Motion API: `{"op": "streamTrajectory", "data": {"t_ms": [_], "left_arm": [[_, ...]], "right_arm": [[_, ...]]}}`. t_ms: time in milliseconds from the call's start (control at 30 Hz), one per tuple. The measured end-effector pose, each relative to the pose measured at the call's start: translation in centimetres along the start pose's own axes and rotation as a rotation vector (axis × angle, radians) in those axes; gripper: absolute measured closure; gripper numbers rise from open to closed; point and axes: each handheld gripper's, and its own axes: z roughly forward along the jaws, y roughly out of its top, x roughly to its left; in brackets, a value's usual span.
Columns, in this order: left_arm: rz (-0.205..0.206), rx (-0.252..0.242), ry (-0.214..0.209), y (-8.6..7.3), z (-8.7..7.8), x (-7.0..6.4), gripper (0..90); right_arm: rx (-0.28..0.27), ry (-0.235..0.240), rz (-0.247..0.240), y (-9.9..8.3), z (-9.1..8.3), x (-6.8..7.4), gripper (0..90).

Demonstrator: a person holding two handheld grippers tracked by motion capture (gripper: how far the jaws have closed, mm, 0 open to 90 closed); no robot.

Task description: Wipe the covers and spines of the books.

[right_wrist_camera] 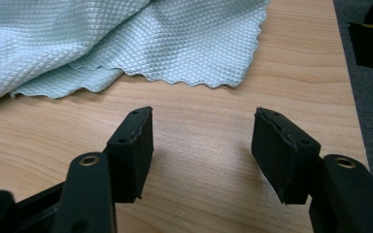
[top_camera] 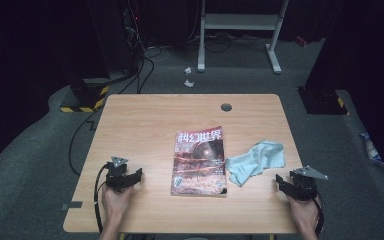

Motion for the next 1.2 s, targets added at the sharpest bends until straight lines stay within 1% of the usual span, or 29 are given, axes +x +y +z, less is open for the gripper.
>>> {"op": "streamTrajectory", "data": {"t_ms": [33,67,167,233,267,367,467,567,700,1200], "left_arm": [[-0.003,-0.004,0.001,0.0,0.1,-0.1,34.2],[-0.001,-0.006,0.003,0.0,0.1,-0.1,34.1],[0.016,-0.013,0.012,-0.1,0.2,-0.2,33.0],[0.026,-0.020,0.017,-0.1,0.3,-0.3,31.7],[0.038,-0.034,0.024,-0.3,0.4,-0.3,30.9],[0.038,-0.085,0.024,-0.9,0.6,-0.5,27.9],[0.037,-0.118,0.024,-1.4,0.7,-0.5,26.0],[0.039,-0.120,0.024,-1.4,0.7,-0.5,25.9],[0.033,-0.123,0.024,-1.5,0.6,-0.6,25.9],[0.033,-0.126,0.026,-1.5,0.6,-0.6,26.0]], "right_arm": [[0.005,-0.004,0.007,-0.1,0.1,-0.1,39.2],[0.000,-0.002,-0.001,-0.2,0.2,-0.3,38.6],[-0.021,-0.015,0.007,-0.4,0.2,-0.4,37.1],[-0.041,-0.018,-0.012,-0.7,0.4,-0.4,34.4],[-0.050,-0.018,-0.012,-0.8,0.4,-0.4,33.9],[-0.060,-0.016,-0.021,-0.9,0.5,-0.3,32.9],[-0.067,-0.012,-0.025,-0.9,0.5,-0.2,33.0],[-0.068,-0.015,-0.016,-1.0,0.5,-0.1,33.0],[-0.070,-0.015,-0.021,-1.0,0.5,-0.1,33.0],[-0.070,-0.015,-0.019,-1.0,0.5,-0.1,33.0]]}}
